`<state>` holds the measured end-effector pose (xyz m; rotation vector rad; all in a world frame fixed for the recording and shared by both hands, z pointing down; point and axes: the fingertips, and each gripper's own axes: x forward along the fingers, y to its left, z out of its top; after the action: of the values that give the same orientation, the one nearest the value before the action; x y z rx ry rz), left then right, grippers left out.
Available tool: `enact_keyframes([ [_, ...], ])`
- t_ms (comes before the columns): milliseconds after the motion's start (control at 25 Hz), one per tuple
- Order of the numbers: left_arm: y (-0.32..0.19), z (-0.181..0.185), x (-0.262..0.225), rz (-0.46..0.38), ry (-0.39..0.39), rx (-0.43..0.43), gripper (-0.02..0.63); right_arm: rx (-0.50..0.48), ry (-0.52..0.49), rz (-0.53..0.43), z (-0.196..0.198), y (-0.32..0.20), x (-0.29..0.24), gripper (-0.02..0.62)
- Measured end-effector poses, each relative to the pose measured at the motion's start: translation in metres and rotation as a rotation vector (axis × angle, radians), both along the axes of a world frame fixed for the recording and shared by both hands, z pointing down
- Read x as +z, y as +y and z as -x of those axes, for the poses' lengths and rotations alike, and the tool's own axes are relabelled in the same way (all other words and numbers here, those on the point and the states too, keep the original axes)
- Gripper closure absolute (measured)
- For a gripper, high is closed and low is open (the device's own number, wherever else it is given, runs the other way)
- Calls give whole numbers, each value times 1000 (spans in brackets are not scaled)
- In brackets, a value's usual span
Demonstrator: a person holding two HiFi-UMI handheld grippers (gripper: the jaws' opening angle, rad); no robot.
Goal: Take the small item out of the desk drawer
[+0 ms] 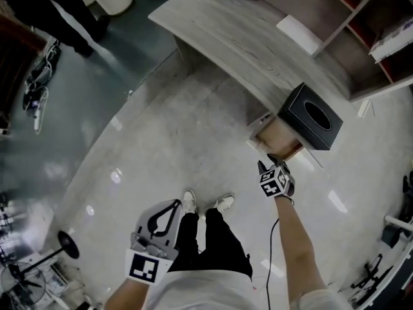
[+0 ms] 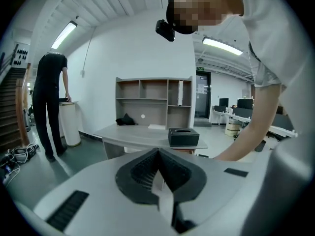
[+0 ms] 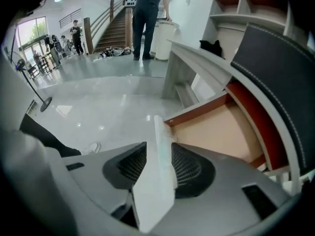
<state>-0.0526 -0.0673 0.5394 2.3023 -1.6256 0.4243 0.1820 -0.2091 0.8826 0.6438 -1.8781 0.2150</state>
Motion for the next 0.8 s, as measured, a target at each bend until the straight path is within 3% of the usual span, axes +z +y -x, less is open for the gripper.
enact_keyframes([
  [360, 18, 21, 24, 73, -18, -96, 589, -77, 91, 75, 6, -11, 53, 402],
  [800, 14, 21, 28, 92, -19, -105, 589, -92, 120, 138, -1, -10, 66, 392],
])
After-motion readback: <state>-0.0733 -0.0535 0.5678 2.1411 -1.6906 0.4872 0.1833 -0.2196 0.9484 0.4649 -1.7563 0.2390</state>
